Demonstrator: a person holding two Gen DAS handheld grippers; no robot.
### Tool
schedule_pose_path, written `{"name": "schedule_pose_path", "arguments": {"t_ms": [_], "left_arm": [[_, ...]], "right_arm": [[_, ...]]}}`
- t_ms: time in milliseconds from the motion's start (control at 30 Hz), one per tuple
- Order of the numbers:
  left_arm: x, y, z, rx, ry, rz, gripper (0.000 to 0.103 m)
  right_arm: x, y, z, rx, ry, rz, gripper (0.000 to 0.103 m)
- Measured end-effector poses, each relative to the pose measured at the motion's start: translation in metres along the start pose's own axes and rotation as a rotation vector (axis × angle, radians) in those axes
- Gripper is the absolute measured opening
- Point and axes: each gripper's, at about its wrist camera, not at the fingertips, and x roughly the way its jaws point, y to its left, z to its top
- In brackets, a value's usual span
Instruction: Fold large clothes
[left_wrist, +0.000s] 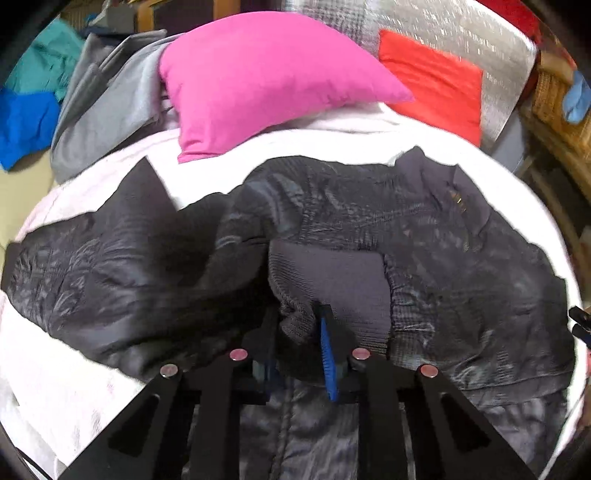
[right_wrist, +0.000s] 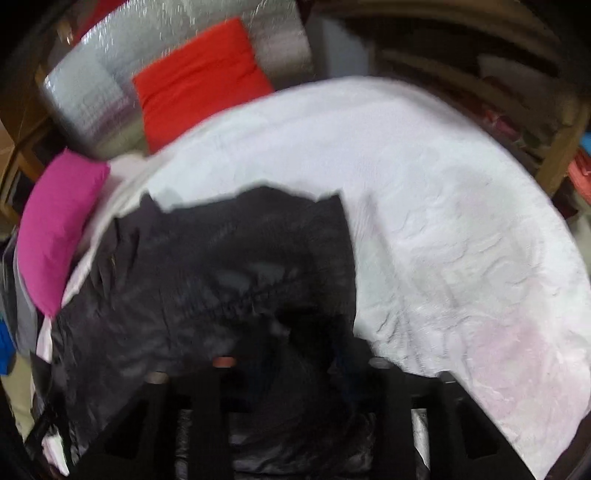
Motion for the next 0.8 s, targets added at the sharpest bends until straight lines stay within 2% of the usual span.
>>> {"name": "schedule_pose_path", "arguments": {"t_ms": [33, 100, 133, 167, 233, 300, 333, 400, 433, 533, 567, 633, 700, 800], "left_arm": [[-0.01, 0.011, -0.001, -0.027, -0.015, -0.015, 0.027], [-0.025, 0.031, 0.0, -0.063, -0.049, 0.023, 0.049], [-0.039, 0.046, -0.002, -0.09, -0.099, 0.046, 0.066], [-0.051, 0.061, -0.003, -0.121, -0.144, 0.063, 0.073], [-0.074, 0.096, -0.003, -0.191, -0.212, 0.075, 0.074], [-0.084, 0.129, -0.003, -0.256, -0.227, 0.103, 0.081], [-0.085, 0.158, -0.004, -0.324, -0.219, 0.148, 0.083], [-0.078, 0.2, -0.007, -0.437, -0.166, 0.203, 0.083], [-0.069, 0.236, -0.013, -0.547, -0.119, 0.205, 0.083], [-0.044, 0.303, -0.028, -0.768, -0.056, 0.14, 0.078], [-0.037, 0.316, -0.03, -0.803, -0.046, 0.123, 0.063], [-0.02, 0.34, -0.033, -0.861, -0.022, 0.086, 0.04], [-0.006, 0.352, -0.036, -0.901, -0.017, 0.054, 0.039], [0.0, 0.362, -0.032, -0.92, -0.084, 0.032, 0.037]], "right_arm": [[-0.009, 0.003, 0.0, 0.009, -0.046, 0.017, 0.077], [-0.025, 0.012, -0.004, 0.02, -0.104, 0.065, 0.078], [-0.031, 0.018, -0.007, 0.016, -0.116, 0.094, 0.078], [-0.036, 0.02, -0.011, 0.014, -0.117, 0.11, 0.078], [-0.041, 0.027, -0.02, 0.007, -0.099, 0.146, 0.078], [-0.042, 0.035, -0.032, -0.001, -0.063, 0.185, 0.078], [-0.043, 0.037, -0.036, -0.002, -0.054, 0.194, 0.078], [-0.044, 0.044, -0.045, -0.007, -0.033, 0.223, 0.078], [-0.051, 0.045, -0.049, -0.017, -0.03, 0.226, 0.078], [-0.047, 0.059, -0.056, -0.057, -0.033, 0.208, 0.078], [-0.049, 0.058, -0.059, -0.068, -0.033, 0.203, 0.078], [-0.044, 0.06, -0.059, -0.074, -0.029, 0.193, 0.078], [-0.041, 0.059, -0.059, -0.068, -0.02, 0.193, 0.078], [-0.039, 0.056, -0.058, -0.068, -0.008, 0.189, 0.078]]}}
